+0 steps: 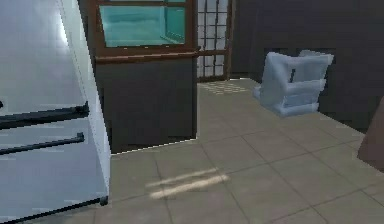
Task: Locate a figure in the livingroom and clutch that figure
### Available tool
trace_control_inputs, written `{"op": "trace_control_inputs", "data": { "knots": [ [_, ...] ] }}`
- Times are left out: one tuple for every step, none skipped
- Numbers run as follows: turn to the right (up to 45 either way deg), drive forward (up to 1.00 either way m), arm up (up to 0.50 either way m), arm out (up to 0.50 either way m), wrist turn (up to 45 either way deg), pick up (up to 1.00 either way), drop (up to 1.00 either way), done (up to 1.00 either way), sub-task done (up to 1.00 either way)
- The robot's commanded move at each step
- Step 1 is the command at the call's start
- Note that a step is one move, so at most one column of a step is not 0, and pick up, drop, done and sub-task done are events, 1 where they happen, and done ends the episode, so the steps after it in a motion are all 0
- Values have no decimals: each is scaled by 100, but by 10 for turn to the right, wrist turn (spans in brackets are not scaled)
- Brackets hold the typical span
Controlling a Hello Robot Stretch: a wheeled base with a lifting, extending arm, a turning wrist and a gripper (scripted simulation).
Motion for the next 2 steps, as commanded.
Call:
{"op": "trace_control_inputs", "data": {
  "knots": [
    [450,0,0,0,0,0,0,0,0],
    [450,0,0,0,0,0,0,0,0]
  ]
}}
